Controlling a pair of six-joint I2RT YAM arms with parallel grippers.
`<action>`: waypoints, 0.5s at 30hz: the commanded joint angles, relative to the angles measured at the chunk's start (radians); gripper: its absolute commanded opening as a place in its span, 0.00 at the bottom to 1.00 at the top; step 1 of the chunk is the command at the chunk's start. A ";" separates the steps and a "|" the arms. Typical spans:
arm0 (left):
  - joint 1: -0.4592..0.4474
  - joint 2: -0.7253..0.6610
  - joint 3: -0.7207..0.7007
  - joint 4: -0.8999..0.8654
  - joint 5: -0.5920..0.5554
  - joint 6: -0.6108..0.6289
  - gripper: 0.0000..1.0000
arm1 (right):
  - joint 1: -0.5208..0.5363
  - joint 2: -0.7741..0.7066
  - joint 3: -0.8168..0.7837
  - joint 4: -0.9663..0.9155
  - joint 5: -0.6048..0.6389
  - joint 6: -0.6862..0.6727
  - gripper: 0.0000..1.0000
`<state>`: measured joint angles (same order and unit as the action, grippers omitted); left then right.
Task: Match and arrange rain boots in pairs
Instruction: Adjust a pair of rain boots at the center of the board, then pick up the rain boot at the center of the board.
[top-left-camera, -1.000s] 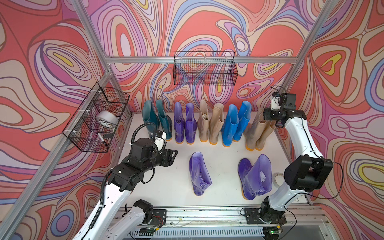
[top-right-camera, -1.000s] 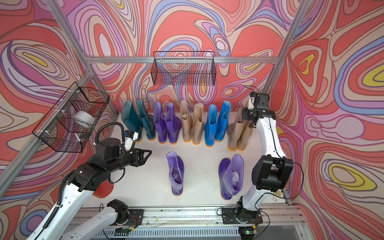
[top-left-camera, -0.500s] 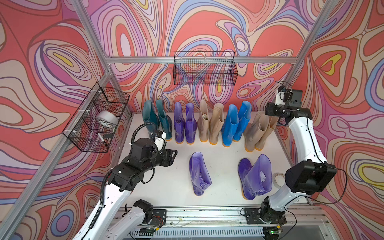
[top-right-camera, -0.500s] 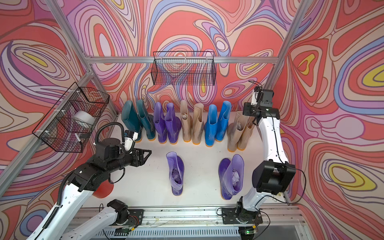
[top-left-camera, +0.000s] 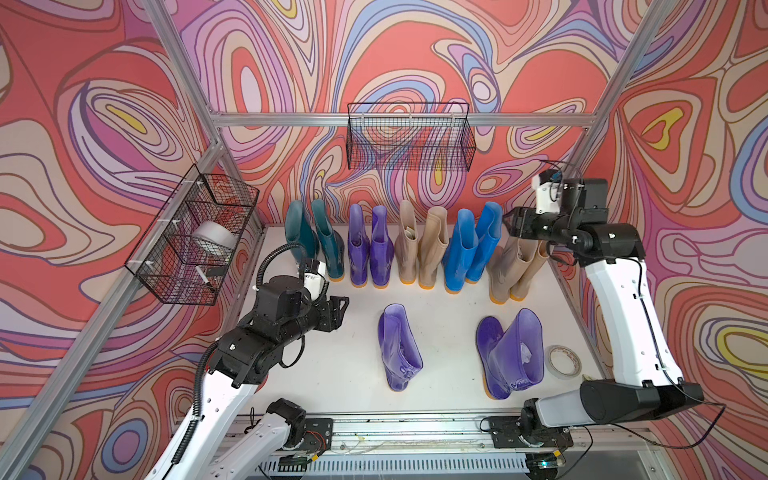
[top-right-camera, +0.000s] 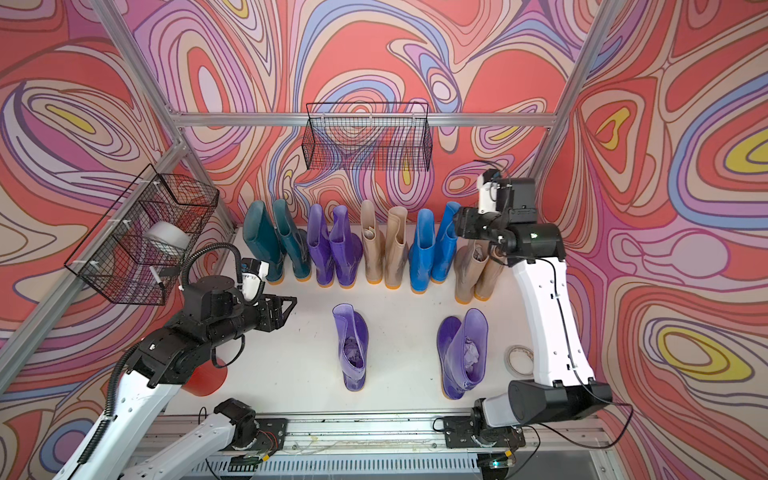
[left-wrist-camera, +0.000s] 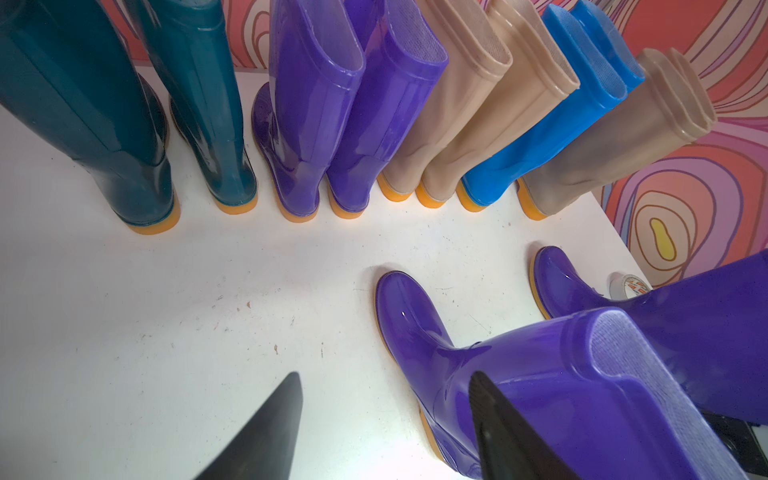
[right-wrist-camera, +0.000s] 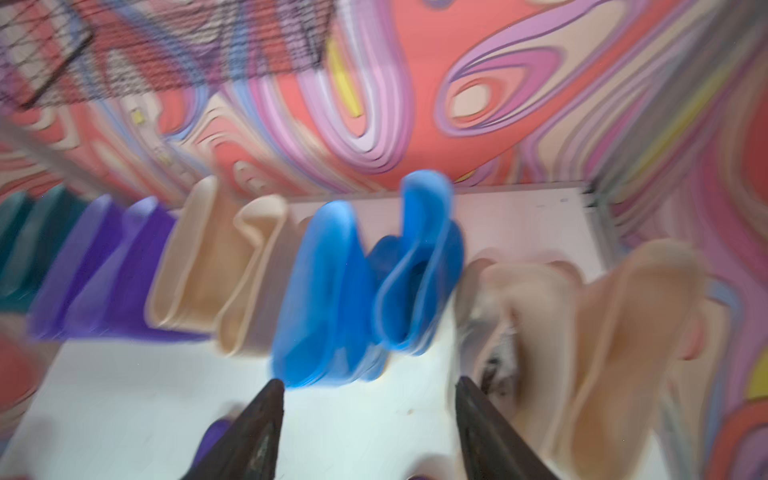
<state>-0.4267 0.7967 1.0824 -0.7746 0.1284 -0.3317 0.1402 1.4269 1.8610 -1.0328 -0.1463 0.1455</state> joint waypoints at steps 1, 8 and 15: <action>-0.006 -0.026 0.007 -0.032 -0.021 0.009 0.66 | 0.172 -0.042 0.006 -0.141 0.046 0.149 0.67; -0.005 -0.047 0.010 -0.066 -0.086 -0.005 0.66 | 0.677 -0.036 -0.049 -0.166 0.253 0.387 0.68; -0.005 -0.070 0.019 -0.105 -0.070 -0.024 0.65 | 0.928 0.034 -0.119 -0.124 0.336 0.515 0.71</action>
<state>-0.4267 0.7479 1.0824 -0.8330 0.0696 -0.3443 1.0138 1.4273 1.7576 -1.1580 0.1024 0.5686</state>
